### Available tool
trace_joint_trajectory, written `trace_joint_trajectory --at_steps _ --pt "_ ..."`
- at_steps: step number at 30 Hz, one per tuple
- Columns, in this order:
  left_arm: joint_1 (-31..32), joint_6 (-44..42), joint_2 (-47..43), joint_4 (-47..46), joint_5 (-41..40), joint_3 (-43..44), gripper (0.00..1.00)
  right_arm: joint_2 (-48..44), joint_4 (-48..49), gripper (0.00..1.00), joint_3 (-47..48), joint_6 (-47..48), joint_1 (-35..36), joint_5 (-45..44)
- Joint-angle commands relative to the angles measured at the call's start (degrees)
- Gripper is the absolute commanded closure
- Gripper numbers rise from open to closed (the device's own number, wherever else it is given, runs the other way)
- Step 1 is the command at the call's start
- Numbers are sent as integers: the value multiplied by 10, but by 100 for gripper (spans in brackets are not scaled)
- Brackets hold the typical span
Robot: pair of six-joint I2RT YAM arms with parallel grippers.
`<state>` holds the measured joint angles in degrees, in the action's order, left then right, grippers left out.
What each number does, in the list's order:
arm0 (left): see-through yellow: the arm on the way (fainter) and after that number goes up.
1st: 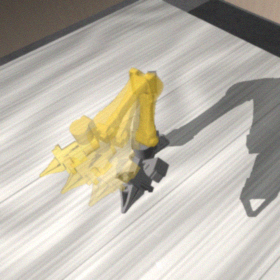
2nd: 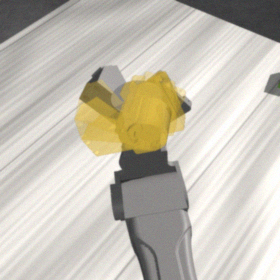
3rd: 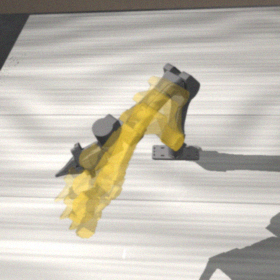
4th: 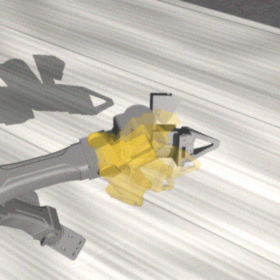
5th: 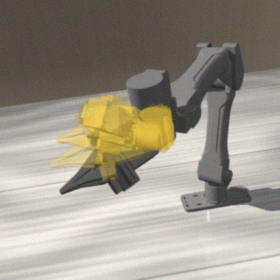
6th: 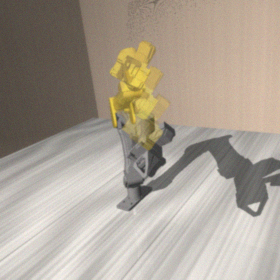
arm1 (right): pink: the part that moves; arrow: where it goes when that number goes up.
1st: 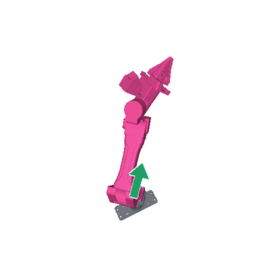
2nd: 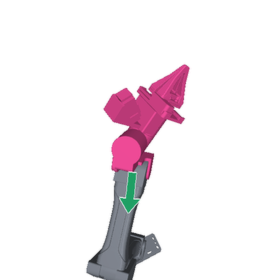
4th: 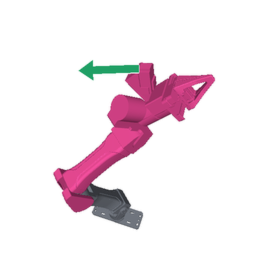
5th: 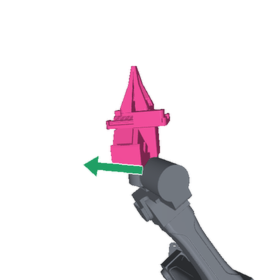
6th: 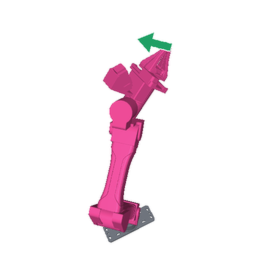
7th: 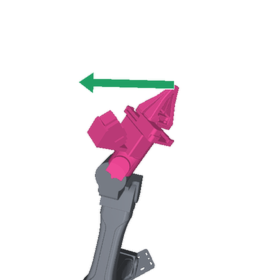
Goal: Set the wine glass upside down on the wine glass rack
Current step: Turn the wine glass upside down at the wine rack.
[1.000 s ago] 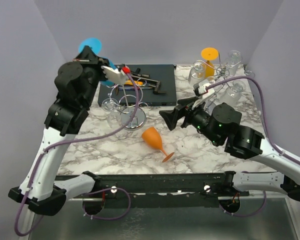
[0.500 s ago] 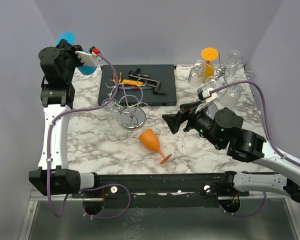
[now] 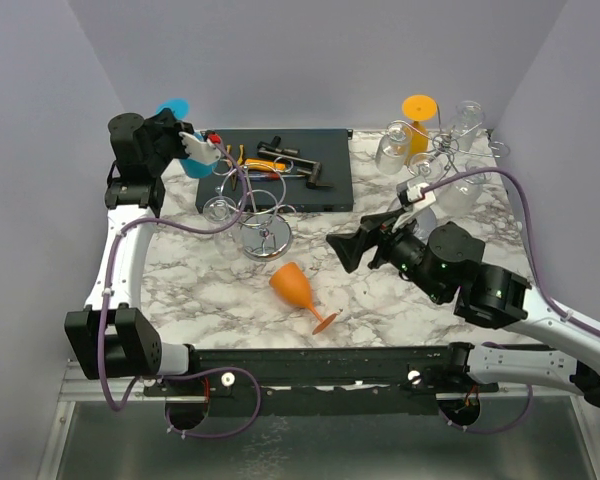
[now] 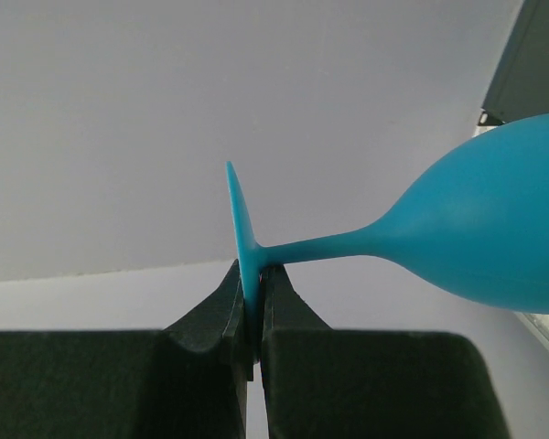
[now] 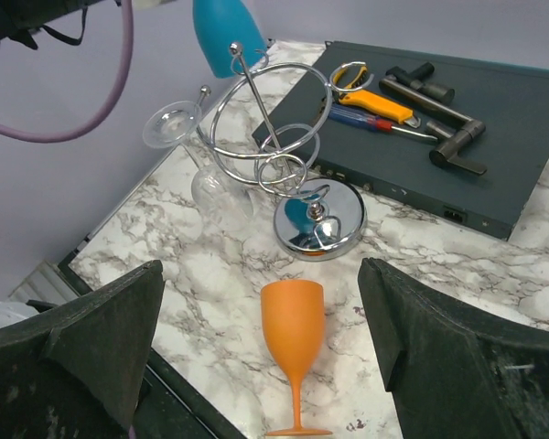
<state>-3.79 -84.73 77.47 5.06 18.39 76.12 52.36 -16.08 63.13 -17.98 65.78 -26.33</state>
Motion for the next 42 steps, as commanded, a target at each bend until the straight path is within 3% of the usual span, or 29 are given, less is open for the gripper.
trace_joint_trajectory --at_steps 1,11,42 --pt "-1 -45 4 -36 50 -22 100 -22 12 6 -9 -9 1 -23" --pt "28 -36 -23 -35 115 -72 100 -31 10 5 -25 -19 1 -32" --pt "67 -60 -56 -30 126 -164 100 -27 -2 3 -29 -26 1 -55"
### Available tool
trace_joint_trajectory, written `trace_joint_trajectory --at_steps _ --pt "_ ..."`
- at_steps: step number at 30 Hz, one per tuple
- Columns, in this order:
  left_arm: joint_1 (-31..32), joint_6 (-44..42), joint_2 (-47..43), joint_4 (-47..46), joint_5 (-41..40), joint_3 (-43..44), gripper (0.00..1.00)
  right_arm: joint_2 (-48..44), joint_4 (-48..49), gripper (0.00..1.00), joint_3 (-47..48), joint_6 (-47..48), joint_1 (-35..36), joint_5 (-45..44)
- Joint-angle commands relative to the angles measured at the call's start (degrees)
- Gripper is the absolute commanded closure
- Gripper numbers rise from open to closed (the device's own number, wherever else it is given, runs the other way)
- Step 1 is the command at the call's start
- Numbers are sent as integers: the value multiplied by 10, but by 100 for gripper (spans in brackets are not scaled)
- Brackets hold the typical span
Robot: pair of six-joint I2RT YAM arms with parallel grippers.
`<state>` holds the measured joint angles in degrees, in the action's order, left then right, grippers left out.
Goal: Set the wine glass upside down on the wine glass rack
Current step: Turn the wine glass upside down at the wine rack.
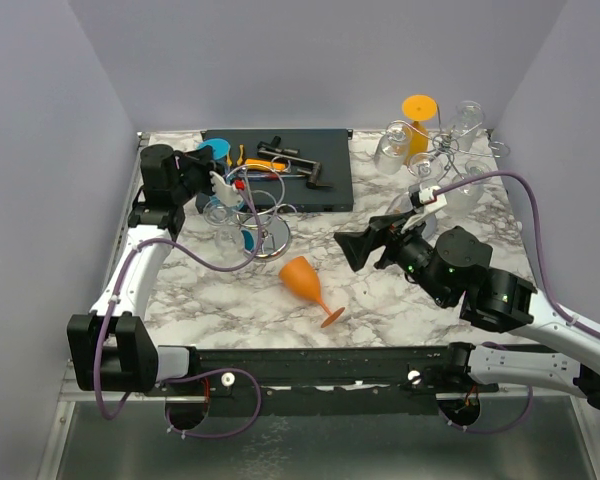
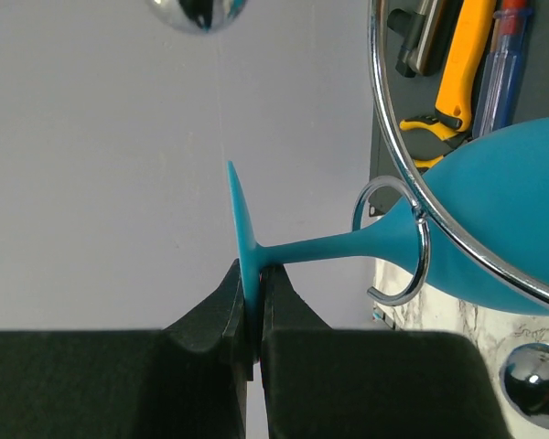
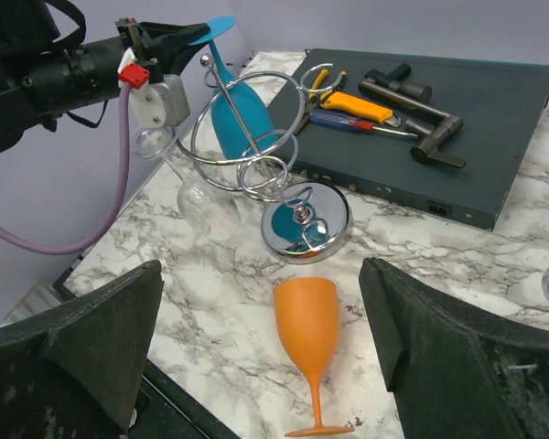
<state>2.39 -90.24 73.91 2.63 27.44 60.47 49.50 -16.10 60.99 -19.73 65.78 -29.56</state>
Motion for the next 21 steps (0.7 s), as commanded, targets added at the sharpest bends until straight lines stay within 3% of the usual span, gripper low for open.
trace_joint_trajectory --at_steps 1,7,18,21 --pt "4 -5 -23 -7 34 -10 100 0 -2 3 -8 -9 1 -25" --pt "6 -1 -43 -7 39 -35 100 4 -2 2 -5 -7 1 -30" --pt "6 27 -58 7 53 -51 63 16 -4 1 3 -9 0 -38" --pt "6 51 -58 8 54 -45 58 16 -5 0 4 -11 0 -41"
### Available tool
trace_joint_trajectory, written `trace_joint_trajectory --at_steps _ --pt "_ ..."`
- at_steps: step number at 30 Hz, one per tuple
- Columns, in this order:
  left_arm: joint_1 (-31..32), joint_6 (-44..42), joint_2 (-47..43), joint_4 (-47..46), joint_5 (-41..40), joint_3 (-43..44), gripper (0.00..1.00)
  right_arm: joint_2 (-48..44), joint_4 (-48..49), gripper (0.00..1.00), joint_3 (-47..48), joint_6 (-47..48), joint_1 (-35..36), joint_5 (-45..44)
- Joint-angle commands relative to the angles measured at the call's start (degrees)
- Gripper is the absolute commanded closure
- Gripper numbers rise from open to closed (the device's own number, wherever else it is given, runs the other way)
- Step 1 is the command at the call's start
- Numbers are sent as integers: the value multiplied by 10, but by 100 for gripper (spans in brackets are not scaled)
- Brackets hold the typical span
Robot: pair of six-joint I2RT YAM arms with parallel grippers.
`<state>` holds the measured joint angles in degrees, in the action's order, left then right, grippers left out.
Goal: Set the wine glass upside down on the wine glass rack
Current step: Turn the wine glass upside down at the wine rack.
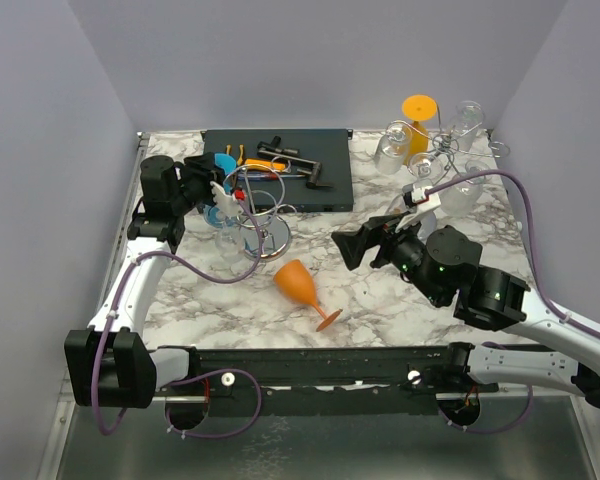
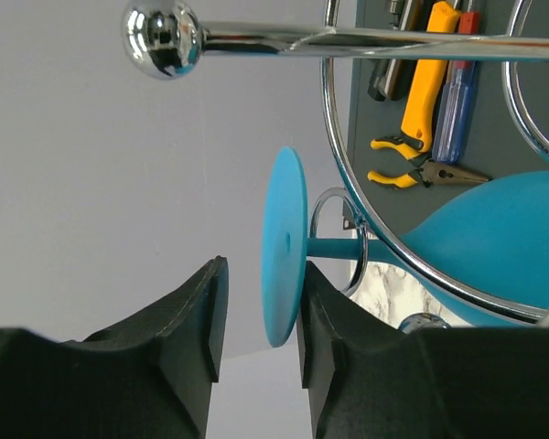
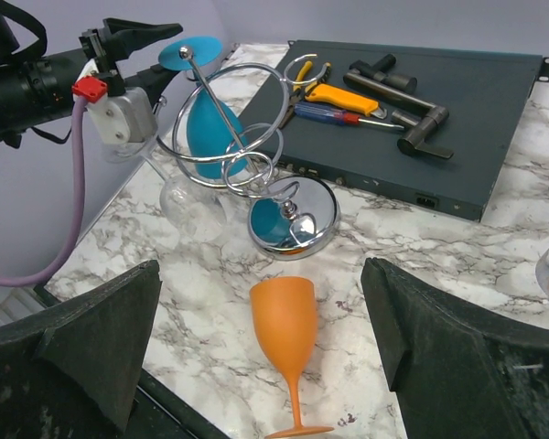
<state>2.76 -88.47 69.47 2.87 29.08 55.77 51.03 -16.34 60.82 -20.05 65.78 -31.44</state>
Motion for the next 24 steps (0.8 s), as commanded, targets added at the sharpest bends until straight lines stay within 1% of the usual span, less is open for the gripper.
trace_joint_trajectory --at_steps 1,8,11,14,16,20,24 --pt "2 41 -14 7 37 4 57 2 -3 0 6 -8 0 -22" --pt "2 68 -22 49 31 14 52 7 -7 0 10 -7 0 -25" --pt "1 67 -28 55 28 9 46 11 -11 0 16 -6 0 -27" --pt "1 71 -29 57 25 13 44 12 -15 0 20 -4 0 -30" --pt "0 76 -28 58 23 20 41 11 -16 0 21 -4 0 -32" --pt "0 92 -24 59 24 41 38 11 -14 0 21 -4 0 -32" --pt "0 131 -18 65 27 75 36 14 -13 0 22 -4 0 -29"
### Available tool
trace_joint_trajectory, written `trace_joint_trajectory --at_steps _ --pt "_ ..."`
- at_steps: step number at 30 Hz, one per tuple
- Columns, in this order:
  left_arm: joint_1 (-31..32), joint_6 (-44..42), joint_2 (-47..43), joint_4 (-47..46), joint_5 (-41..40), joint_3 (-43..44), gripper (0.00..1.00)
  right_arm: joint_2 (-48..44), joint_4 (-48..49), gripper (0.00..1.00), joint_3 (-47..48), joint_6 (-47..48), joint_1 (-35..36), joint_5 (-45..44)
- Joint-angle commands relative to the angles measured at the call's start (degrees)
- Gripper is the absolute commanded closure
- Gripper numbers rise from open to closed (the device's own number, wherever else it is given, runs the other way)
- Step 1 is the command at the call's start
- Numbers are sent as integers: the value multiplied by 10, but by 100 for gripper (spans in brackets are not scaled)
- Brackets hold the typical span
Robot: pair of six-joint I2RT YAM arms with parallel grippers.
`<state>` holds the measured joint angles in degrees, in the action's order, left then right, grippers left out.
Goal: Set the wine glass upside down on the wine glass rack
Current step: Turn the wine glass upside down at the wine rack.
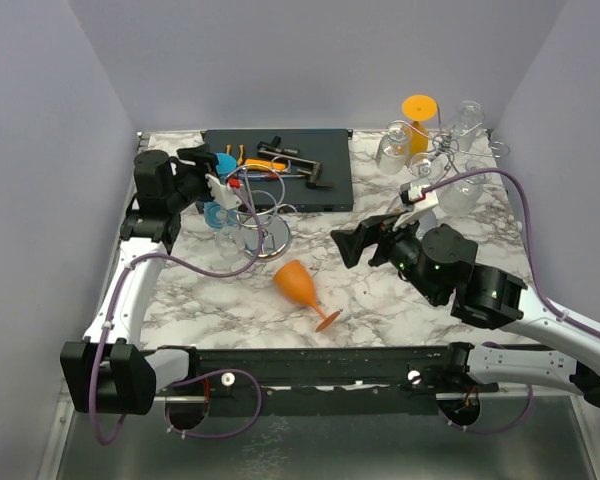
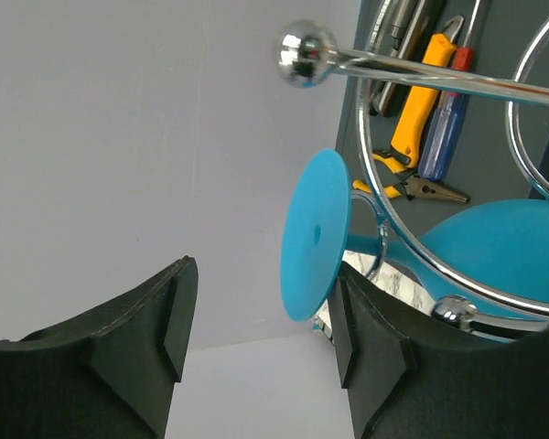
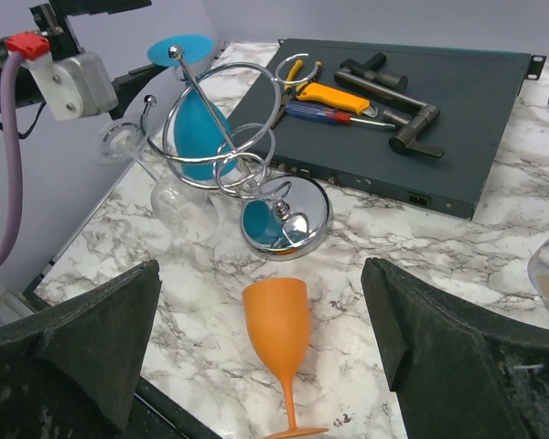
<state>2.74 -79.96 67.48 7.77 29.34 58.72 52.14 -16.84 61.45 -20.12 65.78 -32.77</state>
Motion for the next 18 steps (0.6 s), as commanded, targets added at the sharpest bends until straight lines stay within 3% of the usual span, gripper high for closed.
trace_joint_trajectory --at_steps 1,10,18 --pt "0 54 3 22 27 53 36 3 -8 0 16 -2 0 -16" --pt "1 33 -22 102 62 49 34 0 -6 0 18 2 0 -17" --pt "1 27 -27 112 61 43 28 -4 -7 0 19 5 0 -21"
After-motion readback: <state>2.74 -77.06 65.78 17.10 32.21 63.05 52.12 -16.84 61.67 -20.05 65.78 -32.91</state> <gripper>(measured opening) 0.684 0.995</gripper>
